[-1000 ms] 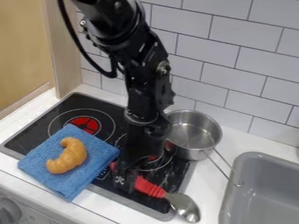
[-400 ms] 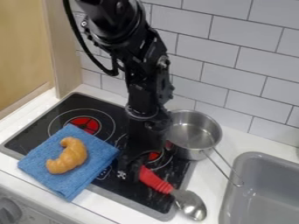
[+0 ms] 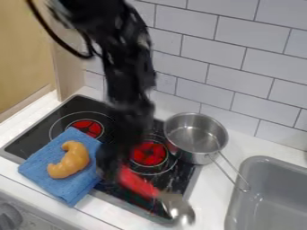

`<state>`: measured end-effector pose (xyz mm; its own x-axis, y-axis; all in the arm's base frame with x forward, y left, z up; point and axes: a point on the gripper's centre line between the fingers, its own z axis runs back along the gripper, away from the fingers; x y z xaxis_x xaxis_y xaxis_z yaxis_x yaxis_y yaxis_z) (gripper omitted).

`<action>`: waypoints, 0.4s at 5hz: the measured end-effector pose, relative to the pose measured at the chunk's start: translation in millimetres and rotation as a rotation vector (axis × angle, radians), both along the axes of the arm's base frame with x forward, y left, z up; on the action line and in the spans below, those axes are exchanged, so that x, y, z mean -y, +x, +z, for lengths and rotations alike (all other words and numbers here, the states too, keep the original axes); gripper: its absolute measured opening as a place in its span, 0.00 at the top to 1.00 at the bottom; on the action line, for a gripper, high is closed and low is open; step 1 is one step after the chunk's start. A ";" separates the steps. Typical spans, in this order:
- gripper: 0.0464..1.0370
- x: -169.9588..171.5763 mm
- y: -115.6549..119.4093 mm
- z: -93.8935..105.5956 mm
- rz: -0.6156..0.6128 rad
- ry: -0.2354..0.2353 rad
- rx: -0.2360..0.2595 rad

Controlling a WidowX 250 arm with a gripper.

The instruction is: Moved the red spoon to the left of the burner

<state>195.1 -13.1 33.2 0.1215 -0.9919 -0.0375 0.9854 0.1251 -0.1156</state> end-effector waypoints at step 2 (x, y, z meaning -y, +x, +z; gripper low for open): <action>0.60 -31.9 18.7 27.6 0.169 -0.022 0.028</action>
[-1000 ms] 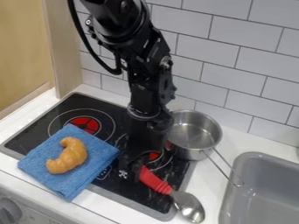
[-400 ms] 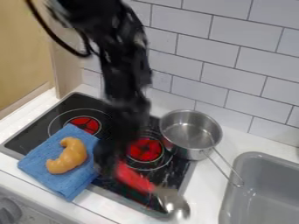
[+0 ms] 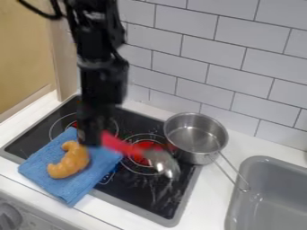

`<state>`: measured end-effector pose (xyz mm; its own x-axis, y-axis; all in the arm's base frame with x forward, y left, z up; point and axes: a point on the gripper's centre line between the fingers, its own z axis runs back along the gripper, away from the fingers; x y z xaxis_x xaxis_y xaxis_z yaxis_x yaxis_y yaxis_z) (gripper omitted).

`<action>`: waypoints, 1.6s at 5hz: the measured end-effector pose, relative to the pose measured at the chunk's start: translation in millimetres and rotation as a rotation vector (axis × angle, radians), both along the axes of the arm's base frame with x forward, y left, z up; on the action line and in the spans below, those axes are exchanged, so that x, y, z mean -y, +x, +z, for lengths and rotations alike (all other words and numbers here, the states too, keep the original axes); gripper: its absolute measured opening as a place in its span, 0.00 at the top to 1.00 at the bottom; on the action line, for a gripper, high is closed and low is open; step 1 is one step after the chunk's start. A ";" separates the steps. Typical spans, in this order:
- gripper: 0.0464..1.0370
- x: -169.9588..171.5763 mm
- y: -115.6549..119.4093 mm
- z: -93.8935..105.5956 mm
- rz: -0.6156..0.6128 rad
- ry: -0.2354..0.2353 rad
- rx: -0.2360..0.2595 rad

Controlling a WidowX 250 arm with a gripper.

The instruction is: Moved the red spoon to the left of the burner

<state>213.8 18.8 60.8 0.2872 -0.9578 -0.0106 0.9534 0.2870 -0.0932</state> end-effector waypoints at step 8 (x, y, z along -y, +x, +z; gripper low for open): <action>0.60 -106.9 43.0 -56.2 1.681 0.273 0.033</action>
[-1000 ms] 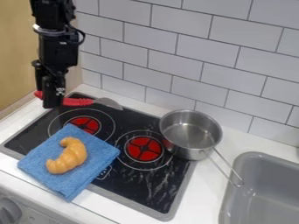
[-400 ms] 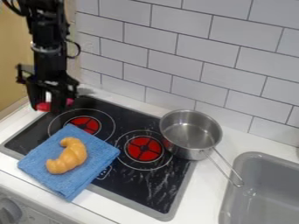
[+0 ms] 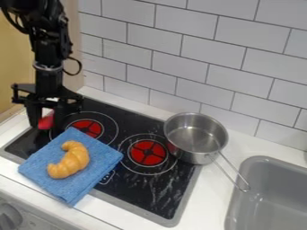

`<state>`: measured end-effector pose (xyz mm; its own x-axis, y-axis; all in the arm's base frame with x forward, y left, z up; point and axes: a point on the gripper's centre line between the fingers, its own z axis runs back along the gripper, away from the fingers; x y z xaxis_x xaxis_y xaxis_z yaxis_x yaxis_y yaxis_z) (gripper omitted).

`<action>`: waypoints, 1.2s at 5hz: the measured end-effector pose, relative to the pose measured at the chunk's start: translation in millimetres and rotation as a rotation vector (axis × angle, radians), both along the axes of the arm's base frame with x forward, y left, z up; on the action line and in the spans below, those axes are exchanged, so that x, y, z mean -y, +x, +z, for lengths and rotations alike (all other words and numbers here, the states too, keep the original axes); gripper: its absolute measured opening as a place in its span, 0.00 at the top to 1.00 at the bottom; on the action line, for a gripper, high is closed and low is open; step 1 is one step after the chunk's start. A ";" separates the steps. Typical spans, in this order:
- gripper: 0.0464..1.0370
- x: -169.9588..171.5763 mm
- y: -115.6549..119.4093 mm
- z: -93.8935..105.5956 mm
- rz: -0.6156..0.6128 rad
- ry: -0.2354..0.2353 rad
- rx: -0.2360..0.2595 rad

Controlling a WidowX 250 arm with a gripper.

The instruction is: Moved the red spoon to the left of the burner

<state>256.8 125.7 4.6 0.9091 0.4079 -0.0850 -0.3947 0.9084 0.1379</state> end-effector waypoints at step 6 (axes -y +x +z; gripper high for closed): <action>0.04 7.3 -9.8 42.5 -0.163 -0.124 0.066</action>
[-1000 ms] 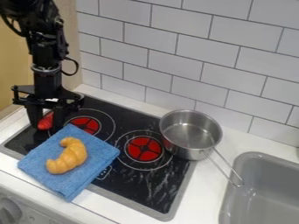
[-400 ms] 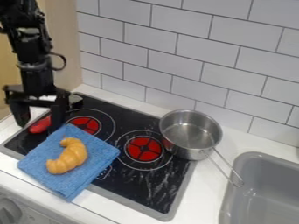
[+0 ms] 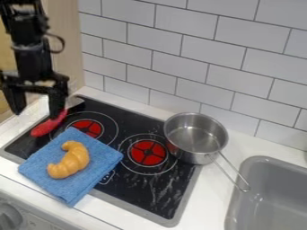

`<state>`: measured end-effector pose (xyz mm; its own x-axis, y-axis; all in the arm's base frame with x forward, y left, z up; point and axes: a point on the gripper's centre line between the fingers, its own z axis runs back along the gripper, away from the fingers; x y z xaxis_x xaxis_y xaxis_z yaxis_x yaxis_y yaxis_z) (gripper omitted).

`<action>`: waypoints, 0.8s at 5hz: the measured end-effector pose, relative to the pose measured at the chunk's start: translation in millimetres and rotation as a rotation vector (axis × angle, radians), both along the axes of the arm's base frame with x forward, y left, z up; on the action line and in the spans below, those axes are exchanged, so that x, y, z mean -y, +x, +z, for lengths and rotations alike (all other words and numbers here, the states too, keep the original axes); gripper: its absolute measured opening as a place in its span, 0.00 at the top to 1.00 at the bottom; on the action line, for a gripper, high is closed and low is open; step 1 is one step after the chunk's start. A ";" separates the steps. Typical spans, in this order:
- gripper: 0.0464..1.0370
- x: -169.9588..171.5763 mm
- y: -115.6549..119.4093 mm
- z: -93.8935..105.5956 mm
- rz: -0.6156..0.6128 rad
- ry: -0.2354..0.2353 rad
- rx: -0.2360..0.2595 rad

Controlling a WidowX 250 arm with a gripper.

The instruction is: Moved the red spoon to the left of the burner

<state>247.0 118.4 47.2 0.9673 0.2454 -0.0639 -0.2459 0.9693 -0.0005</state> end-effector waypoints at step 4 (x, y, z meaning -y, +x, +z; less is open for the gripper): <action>0.04 135.8 28.1 37.5 -0.383 0.120 -0.015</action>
